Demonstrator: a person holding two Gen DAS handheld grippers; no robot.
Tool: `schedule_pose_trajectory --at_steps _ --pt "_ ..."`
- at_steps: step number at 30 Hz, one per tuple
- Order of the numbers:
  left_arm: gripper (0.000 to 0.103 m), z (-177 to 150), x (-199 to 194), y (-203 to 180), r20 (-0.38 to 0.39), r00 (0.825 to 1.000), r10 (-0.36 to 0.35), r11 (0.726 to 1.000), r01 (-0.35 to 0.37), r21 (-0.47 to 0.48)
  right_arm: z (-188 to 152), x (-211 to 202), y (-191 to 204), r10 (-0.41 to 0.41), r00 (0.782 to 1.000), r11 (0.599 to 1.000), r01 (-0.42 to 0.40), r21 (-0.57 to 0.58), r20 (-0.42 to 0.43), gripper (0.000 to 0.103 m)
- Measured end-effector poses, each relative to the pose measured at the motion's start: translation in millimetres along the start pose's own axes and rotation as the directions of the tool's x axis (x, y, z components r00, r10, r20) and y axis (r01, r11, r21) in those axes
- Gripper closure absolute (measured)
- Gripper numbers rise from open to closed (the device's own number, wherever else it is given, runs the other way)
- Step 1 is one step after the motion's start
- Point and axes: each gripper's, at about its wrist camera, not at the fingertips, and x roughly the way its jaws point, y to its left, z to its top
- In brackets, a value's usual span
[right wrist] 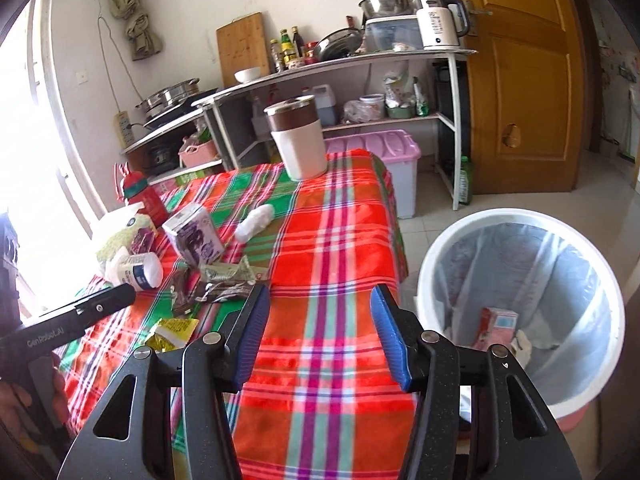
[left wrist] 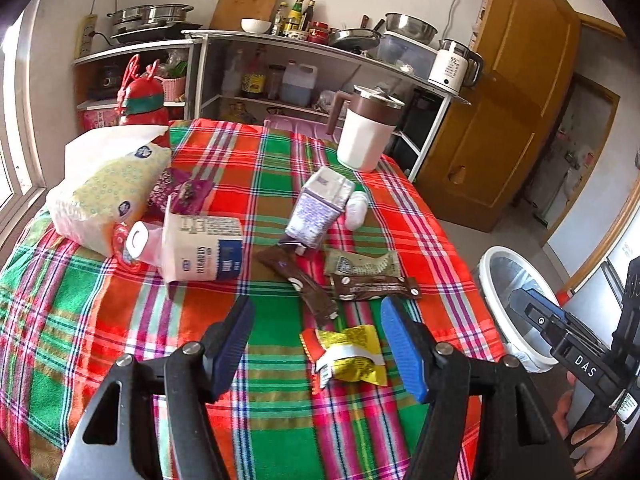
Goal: Collect trash
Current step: 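Move the left tool back to the table and grasp the yellow snack wrapper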
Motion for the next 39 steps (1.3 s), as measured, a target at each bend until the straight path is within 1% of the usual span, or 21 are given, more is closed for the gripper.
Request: schedule_pose_trajectory --at_steps 3,7,12,14,15,18,19,21,22,25,29,31,33,36,38,39 --pt "0.035 -0.6 -0.4 18.2 0.001 1.000 0.024 0.999 -0.024 -0.020 1.1 13.5 9.7 0.019 0.999 1.000 -0.020 -0.023 -0.028 0.048" --pt "0.035 -3.2 2.0 35.3 -0.014 0.999 0.034 0.998 -0.034 -0.051 2.8 35.0 22.7 0.057 0.995 0.996 -0.062 -0.060 -0.083 0.048" --pt "0.035 -6.9 8.5 38.5 -0.043 0.999 0.003 0.999 -0.005 -0.049 3.8 61.3 37.6 0.076 0.984 0.986 -0.099 -0.138 -0.162 0.048" --pt "0.034 -8.4 10.9 35.0 -0.055 0.998 -0.027 0.999 0.024 -0.044 4.2 73.0 39.0 0.100 0.973 0.981 -0.131 -0.141 -0.208 0.048" --pt "0.034 -9.7 12.2 32.6 -0.064 0.997 -0.047 0.998 0.045 -0.040 5.0 76.5 39.8 0.094 0.971 0.981 -0.128 -0.146 -0.219 0.048" --pt "0.033 -11.4 17.9 25.7 -0.087 0.993 -0.085 0.996 0.082 -0.036 9.1 82.2 44.9 0.074 0.975 0.971 -0.119 -0.209 -0.209 0.048" --pt "0.033 -12.4 20.2 22.8 -0.095 0.991 -0.095 0.995 0.092 -0.034 10.6 85.2 44.8 0.075 0.973 0.969 -0.122 -0.215 -0.217 0.048" --pt "0.033 -14.4 24.2 15.9 -0.113 0.988 -0.110 0.994 0.108 -0.025 13.7 92.9 42.1 0.083 0.967 0.971 -0.132 -0.197 -0.240 0.047" --pt "0.033 -15.6 25.7 11.9 -0.120 0.986 -0.114 0.994 0.113 -0.014 15.1 95.6 38.6 0.077 0.966 0.976 -0.123 -0.180 -0.246 0.047" --pt "0.032 -18.0 32.7 0.2 -0.146 0.981 -0.126 0.992 0.129 0.011 18.1 96.3 29.5 0.077 0.970 0.984 -0.112 -0.140 -0.230 0.048" --pt "0.031 -22.4 45.4 -11.8 -0.190 0.977 -0.100 0.993 0.109 0.036 19.2 97.9 27.2 0.089 0.967 0.984 -0.122 -0.131 -0.237 0.047" --pt "0.032 -24.8 47.3 -14.8 -0.195 0.978 -0.078 0.995 0.090 0.053 20.3 99.3 30.2 0.099 0.966 0.981 -0.135 -0.138 -0.241 0.047" --pt "0.032 -24.2 47.1 -13.6 -0.192 0.979 -0.075 0.996 0.085 0.042 21.1 101.2 31.0 0.108 0.963 0.980 -0.145 -0.134 -0.248 0.048" --pt "0.041 -24.0 45.5 -9.8 -0.190 0.979 -0.070 0.997 0.076 0.027 20.5 105.1 31.8 0.129 0.956 0.980 -0.164 -0.116 -0.265 0.047" --pt "0.052 -25.5 43.7 -7.6 -0.187 0.981 -0.054 0.997 0.062 0.037 20.3 106.7 34.4 0.127 0.955 0.978 -0.165 -0.125 -0.267 0.047" --pt "0.055 -25.7 43.4 -5.8 -0.187 0.981 -0.048 0.998 0.056 0.038 19.8 107.6 35.9 0.130 0.954 0.977 -0.169 -0.128 -0.270 0.048"
